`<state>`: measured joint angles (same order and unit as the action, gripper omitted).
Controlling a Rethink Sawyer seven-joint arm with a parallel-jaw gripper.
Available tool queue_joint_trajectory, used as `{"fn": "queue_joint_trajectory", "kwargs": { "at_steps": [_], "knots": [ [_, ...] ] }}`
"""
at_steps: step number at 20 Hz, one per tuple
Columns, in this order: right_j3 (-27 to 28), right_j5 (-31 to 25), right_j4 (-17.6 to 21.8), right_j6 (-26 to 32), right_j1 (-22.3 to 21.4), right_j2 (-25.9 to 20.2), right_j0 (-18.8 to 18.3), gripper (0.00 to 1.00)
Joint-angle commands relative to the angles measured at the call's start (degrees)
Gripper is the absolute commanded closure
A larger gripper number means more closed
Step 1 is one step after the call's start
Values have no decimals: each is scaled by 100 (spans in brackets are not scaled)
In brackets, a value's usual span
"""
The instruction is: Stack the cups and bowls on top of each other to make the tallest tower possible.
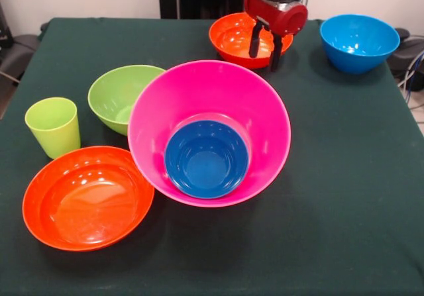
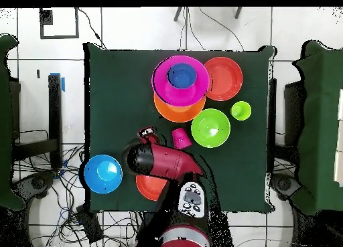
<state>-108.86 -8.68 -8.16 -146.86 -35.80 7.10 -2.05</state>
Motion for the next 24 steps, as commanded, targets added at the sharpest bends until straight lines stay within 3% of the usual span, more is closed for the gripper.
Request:
{"fn": "queue_joint_trajectory", "kwargs": {
  "at_steps": [1,4,13,16,20,24],
  "knots": [
    [-48,-650,862,826,-213,-510,-464,0],
    [-270,-444,1088,829,-254,-734,-785,0],
    [-631,239,1663,221,66,-855,-1190,0],
    [-766,337,1649,-49,80,-814,-1105,0],
    [-975,595,1334,-621,170,-673,-870,0],
    [-1142,805,1196,-779,234,-787,-932,0]
  ]
}}
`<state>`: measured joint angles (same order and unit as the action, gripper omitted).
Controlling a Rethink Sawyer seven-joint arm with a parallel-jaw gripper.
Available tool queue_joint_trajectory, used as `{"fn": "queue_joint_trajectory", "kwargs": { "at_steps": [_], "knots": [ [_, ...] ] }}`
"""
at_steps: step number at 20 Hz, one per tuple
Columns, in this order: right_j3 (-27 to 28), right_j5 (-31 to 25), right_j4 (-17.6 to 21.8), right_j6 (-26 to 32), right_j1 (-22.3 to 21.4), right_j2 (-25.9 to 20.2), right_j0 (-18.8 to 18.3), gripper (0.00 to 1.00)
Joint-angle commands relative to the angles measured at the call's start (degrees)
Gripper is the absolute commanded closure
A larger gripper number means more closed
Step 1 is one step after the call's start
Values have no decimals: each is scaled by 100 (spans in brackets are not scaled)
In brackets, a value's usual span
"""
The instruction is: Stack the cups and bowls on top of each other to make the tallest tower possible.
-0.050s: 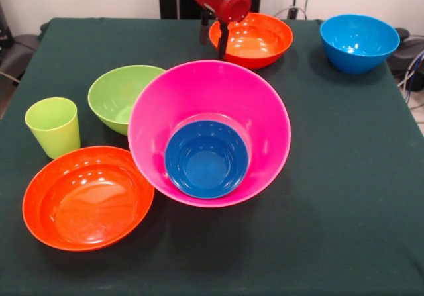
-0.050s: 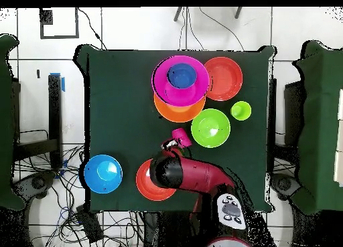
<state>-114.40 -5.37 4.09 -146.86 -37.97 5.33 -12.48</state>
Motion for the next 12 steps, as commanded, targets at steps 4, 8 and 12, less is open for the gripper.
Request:
{"fn": "queue_joint_trajectory", "kwargs": {
  "at_steps": [4,8,12],
  "knots": [
    [-850,822,-495,-1346,507,-530,341,0],
    [-1111,1089,-1027,-1804,531,-665,408,0],
    [-1347,1425,-1434,-2197,572,-1032,244,0]
  ]
}}
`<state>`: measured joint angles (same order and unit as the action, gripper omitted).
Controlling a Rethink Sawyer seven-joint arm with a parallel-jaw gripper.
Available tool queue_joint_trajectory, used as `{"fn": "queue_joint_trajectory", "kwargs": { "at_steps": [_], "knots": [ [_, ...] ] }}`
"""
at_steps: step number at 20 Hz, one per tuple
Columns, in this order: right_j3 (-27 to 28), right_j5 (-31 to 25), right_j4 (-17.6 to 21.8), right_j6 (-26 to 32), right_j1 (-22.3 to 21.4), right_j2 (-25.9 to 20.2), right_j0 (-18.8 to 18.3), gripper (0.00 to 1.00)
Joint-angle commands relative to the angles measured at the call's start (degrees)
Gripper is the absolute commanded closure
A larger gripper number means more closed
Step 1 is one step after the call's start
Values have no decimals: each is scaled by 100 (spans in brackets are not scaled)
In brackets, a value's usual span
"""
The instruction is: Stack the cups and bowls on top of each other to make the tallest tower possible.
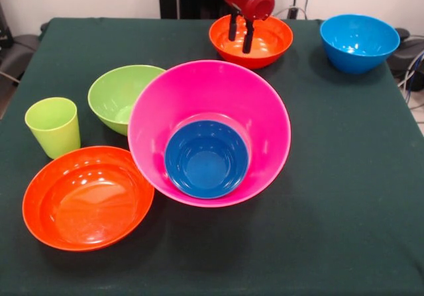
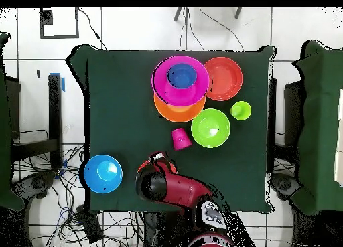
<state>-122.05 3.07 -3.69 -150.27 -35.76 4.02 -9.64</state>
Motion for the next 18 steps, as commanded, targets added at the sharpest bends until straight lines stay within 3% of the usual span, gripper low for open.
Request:
{"fn": "queue_joint_trajectory", "kwargs": {
  "at_steps": [1,10,18],
  "knots": [
    [-621,675,-692,-1922,357,-975,-76,0],
    [-851,905,-1026,-2558,356,-1573,-282,0],
    [-786,1083,-962,-2734,489,-1595,-138,0]
  ]
}}
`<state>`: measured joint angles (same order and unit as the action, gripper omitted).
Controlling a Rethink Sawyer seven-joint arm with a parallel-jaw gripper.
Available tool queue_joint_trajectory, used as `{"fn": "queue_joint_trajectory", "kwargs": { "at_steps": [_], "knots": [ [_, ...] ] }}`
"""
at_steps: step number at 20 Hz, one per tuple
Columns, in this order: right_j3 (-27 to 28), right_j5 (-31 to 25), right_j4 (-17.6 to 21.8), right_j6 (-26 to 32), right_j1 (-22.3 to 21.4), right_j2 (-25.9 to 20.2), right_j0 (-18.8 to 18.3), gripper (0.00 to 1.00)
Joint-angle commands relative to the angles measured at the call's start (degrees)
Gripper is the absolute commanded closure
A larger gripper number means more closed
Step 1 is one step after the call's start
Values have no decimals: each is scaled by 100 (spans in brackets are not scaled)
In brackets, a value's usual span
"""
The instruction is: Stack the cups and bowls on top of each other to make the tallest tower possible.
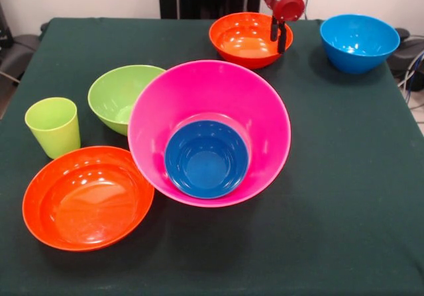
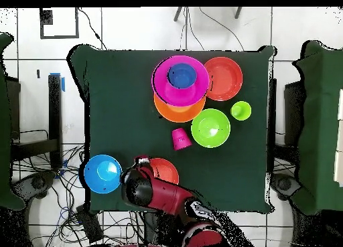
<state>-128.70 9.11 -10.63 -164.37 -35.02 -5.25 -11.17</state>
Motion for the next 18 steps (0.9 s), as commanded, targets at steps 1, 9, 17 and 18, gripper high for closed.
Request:
{"fn": "queue_joint_trajectory", "kwargs": {
  "at_steps": [1,9,17,18],
  "knots": [
    [-79,493,-255,-1296,462,-631,53,0],
    [354,372,-322,-920,912,-340,372,0],
    [598,336,-443,-762,1242,-82,836,0],
    [643,369,-438,-741,1312,-47,882,0]
  ]
}}
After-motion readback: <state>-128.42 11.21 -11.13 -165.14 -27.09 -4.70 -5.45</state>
